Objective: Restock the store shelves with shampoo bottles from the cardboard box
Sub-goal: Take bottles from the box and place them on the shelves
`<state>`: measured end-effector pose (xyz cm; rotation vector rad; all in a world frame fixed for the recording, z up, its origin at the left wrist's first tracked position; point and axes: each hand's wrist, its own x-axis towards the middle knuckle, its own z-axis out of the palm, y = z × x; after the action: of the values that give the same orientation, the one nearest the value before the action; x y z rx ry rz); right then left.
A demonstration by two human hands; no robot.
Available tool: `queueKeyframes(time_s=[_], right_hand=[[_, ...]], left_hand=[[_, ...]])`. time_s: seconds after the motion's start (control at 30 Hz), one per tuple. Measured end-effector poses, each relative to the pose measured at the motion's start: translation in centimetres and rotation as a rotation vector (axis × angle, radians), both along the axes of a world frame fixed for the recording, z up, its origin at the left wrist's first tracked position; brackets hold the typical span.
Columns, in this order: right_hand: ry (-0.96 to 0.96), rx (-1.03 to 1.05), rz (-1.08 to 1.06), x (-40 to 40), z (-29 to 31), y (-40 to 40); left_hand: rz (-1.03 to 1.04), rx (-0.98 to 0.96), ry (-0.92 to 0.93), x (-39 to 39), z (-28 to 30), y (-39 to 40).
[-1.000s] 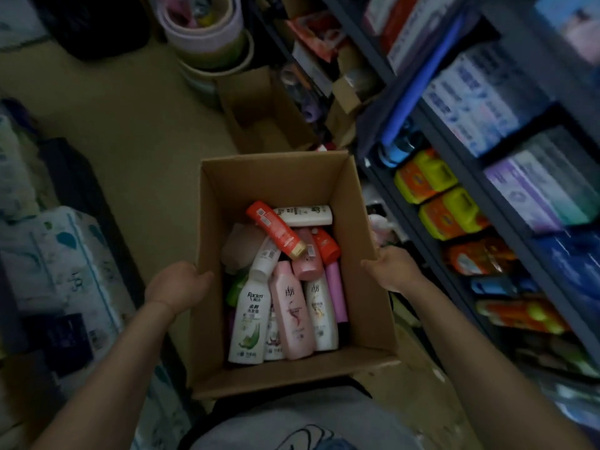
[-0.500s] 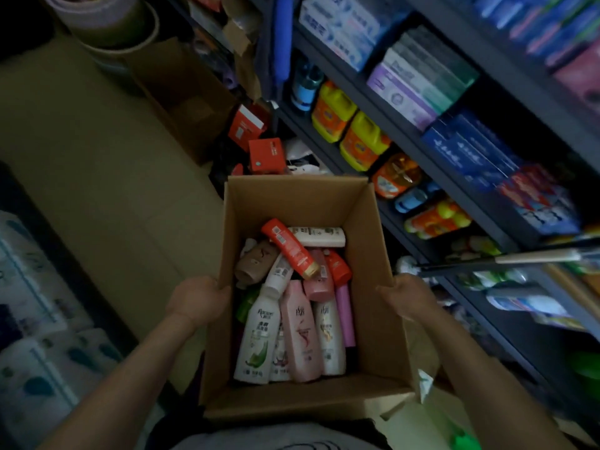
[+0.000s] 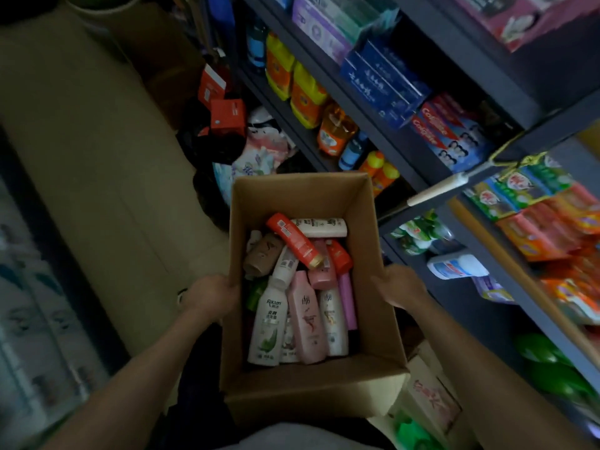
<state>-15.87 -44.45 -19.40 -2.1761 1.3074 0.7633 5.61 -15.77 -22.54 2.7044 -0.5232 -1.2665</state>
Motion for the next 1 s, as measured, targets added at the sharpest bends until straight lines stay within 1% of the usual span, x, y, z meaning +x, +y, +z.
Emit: queueKeyframes(time_s=[0.13, 0.2, 0.3, 0.43, 0.53, 0.63, 0.77, 0.8, 0.83, 0.87, 0.9, 0.93, 0.97, 1.0], right_hand=[[-0.015, -0.020, 0.010, -5.0, -2.2, -1.1], [-0.042, -0.024, 0.022, -5.1, -2.7, -0.7], [-0.066, -0.004, 0.044, -5.5, -3.0, -1.3], [-0.058, 0.009, 0.076, -4.5, -2.9, -3.3], [-0.067, -0.038, 0.119, -3.1, -2.5, -5.5], [-0.036, -0.093, 0.208, -2.4, -2.5, -7.7], [-0.050, -0.193, 0.216, -3.2, -2.6, -7.4], [-0.077, -0.274, 0.208, -3.4, -2.4, -6.6], [-0.149, -0.393, 0.196, -3.6, -2.3, -5.6], [-0.260, -0.518, 0.198, -3.6, -2.1, -4.4], [-0.359, -0.599, 0.218, -3.5, -1.9, -2.9], [-0.442, -0.621, 0.241, -3.3, -1.9, -1.2], [-0.494, -0.570, 0.275, -3.0, -2.6, 0.5], [-0.490, -0.440, 0.284, -2.5, -3.6, 2.1]], left_hand=[[0.109, 0.006, -0.087, -6.5, -0.9, -0.6], [0.170, 0.018, -0.094, -6.8, -0.5, -0.2], [0.191, 0.068, -0.080, -7.3, 0.2, -0.4], [0.207, 0.060, -0.084, -7.8, 0.9, -2.1], [0.278, 0.040, -0.065, -8.8, 0.7, -3.4], [0.388, -0.002, 0.011, -10.5, -0.2, -3.7], [0.514, -0.008, 0.047, -11.3, -0.5, -3.9], [0.532, -0.004, 0.029, -11.2, -0.4, -3.9], [0.550, -0.013, 0.000, -11.0, -0.5, -3.9], [0.587, -0.051, -0.030, -10.7, -0.3, -4.1], [0.645, -0.116, -0.045, -10.4, -0.1, -4.3], [0.700, -0.194, -0.051, -10.1, 0.1, -4.6], [0.741, -0.261, -0.053, -9.8, 0.2, -4.9], [0.770, -0.308, -0.054, -9.6, 0.2, -5.3]])
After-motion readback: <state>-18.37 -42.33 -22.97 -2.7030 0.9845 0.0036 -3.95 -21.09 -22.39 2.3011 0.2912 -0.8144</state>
